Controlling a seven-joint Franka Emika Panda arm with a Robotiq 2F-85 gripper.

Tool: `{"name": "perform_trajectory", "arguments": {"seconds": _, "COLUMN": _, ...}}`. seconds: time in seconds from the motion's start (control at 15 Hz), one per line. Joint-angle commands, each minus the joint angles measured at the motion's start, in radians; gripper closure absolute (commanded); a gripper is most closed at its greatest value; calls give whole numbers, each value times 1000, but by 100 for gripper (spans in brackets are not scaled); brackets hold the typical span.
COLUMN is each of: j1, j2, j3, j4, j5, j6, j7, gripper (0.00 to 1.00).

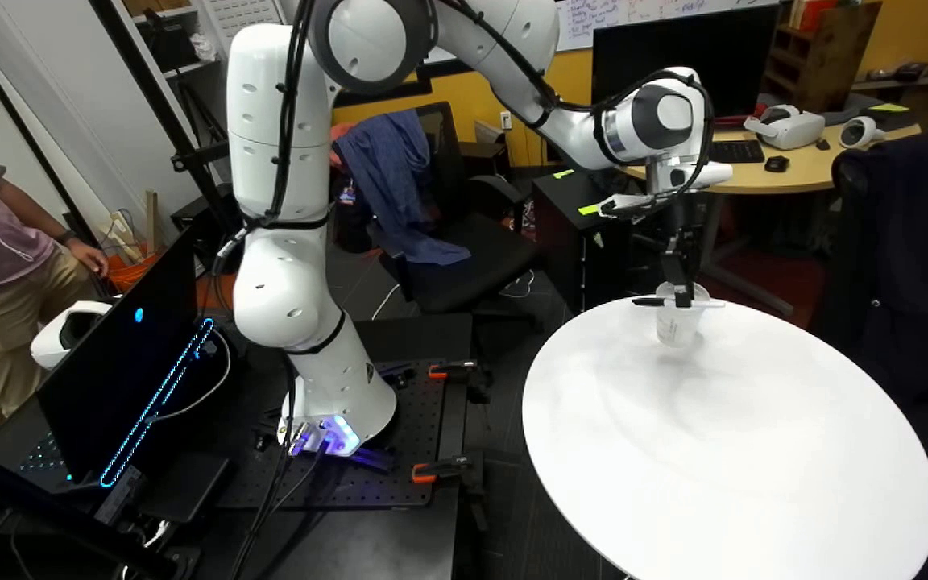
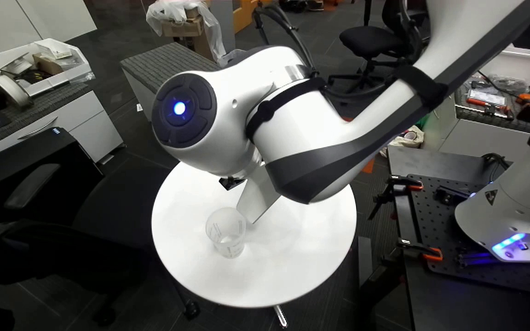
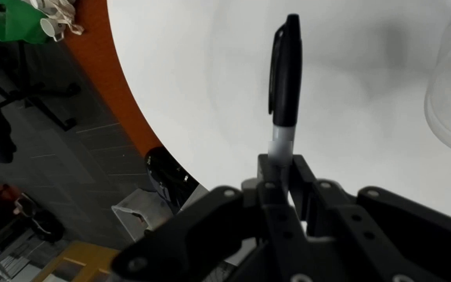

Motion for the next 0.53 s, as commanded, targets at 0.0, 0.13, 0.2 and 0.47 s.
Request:
{"name": "perform_trajectory", "arguments": {"seconds": 0.0, "j1": 30, "j2": 32, "j3": 11, "j4": 67, "j5": -69, "j6": -61, "j7": 80, "gripper": 97}}
{"name": "perform_trajectory", "arguments": {"seconds": 0.13, "j1": 39, "j2": 41, "j3": 21, "j4": 75, "j5": -109, "j6": -48, "j7": 117, "gripper": 97}}
{"name": "perform_trajectory", "arguments": {"seconds": 0.2, "j1": 42, "j2": 45, "j3": 27, "j4": 78, "j5": -125, "j6": -41, "j7": 134, "gripper": 97}}
{"name": "perform_trajectory", "arguments": {"seconds": 0.47, "j1": 50, "j2": 81, "j3": 42, "j4": 96, "j5": -201, "j6": -8, "j7": 215, "gripper": 97}}
